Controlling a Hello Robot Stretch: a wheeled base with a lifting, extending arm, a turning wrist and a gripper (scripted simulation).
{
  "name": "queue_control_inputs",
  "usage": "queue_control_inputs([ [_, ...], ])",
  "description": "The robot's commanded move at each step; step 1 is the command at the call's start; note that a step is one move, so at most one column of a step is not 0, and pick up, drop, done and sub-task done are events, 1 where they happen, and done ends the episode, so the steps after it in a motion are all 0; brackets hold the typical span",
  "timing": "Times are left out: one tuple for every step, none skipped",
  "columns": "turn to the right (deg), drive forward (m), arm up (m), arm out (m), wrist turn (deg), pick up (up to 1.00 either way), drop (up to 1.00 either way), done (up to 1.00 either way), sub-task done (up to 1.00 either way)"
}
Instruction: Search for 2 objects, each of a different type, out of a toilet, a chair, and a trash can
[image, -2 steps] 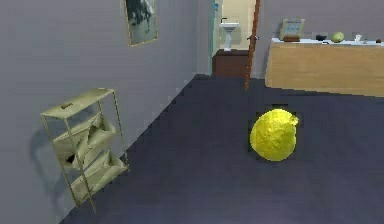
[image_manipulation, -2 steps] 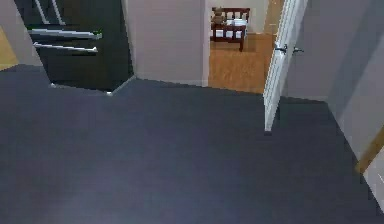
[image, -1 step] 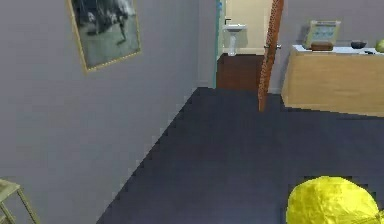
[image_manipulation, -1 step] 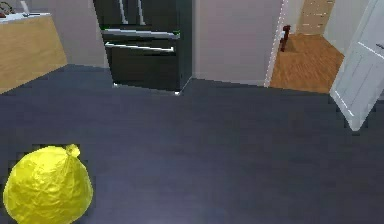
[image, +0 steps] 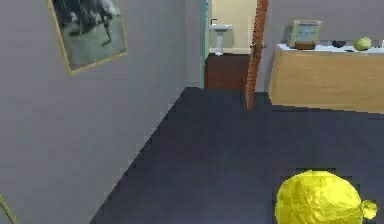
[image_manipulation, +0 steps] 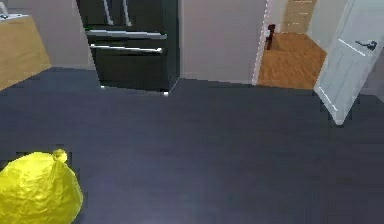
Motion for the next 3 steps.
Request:
queue_control_inputs([
  [0.0,1.0,0.0,0.0,0.0,0.0,0.0,0.0,0.0],
  [3.0,0.0,0.0,0.0,0.0,0.0,0.0,0.0,0.0],
  [0.0,1.0,0.0,0.0,0.0,0.0,0.0,0.0,0.0],
])
